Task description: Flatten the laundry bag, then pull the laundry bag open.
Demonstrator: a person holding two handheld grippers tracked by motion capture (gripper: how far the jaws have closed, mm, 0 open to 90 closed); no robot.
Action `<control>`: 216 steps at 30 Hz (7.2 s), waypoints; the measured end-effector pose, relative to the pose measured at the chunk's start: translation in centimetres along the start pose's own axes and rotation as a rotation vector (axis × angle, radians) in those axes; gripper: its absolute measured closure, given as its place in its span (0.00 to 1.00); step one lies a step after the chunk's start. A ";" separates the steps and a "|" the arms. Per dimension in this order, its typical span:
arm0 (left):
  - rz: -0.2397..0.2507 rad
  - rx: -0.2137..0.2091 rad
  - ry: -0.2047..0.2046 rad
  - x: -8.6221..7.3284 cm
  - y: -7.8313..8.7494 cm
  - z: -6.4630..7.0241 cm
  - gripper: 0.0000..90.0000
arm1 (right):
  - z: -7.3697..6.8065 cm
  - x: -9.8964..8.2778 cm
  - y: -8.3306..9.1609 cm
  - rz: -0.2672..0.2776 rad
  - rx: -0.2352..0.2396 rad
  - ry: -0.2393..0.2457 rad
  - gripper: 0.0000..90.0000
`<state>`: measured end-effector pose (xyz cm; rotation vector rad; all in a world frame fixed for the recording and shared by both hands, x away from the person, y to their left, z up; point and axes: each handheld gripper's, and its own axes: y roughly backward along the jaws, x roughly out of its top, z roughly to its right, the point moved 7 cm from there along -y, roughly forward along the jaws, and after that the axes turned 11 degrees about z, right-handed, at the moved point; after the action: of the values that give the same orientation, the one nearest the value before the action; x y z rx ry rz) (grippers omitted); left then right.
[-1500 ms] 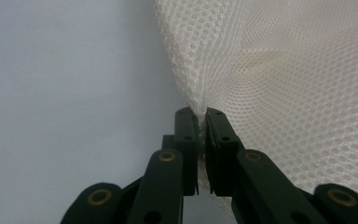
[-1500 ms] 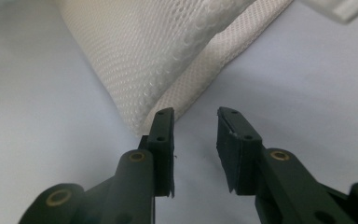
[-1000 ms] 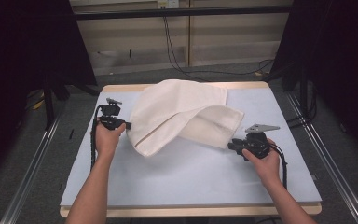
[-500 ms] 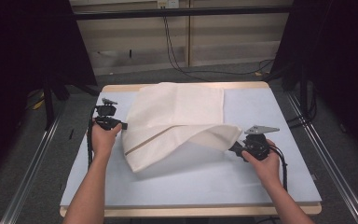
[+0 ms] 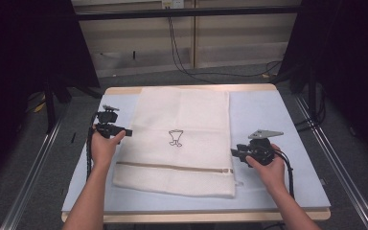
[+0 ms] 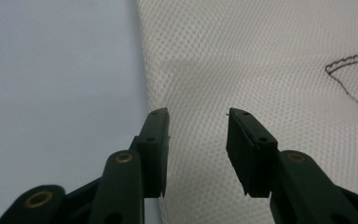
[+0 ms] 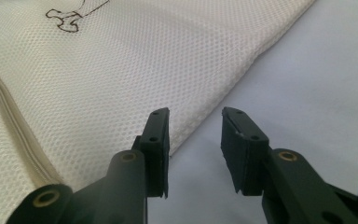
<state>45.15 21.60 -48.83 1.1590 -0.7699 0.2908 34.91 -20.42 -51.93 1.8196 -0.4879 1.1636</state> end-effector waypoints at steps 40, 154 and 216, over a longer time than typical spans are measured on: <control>-0.020 -0.044 0.027 -6.3 1.8 0.7 0.93 | -1.7 -0.4 -1.2 -0.099 -0.051 0.006 0.98; -0.025 -0.473 -0.036 -5.2 -0.2 25.0 0.53 | -1.8 -2.9 6.9 0.013 0.072 0.143 1.00; -0.148 -0.530 -0.025 -7.1 -1.6 29.0 0.62 | -5.5 -3.1 4.7 -0.025 0.190 0.144 1.00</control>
<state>29.61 -3.90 -49.45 0.7119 -0.7217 -0.0541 27.27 -18.67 -51.59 1.8789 -0.2784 1.3510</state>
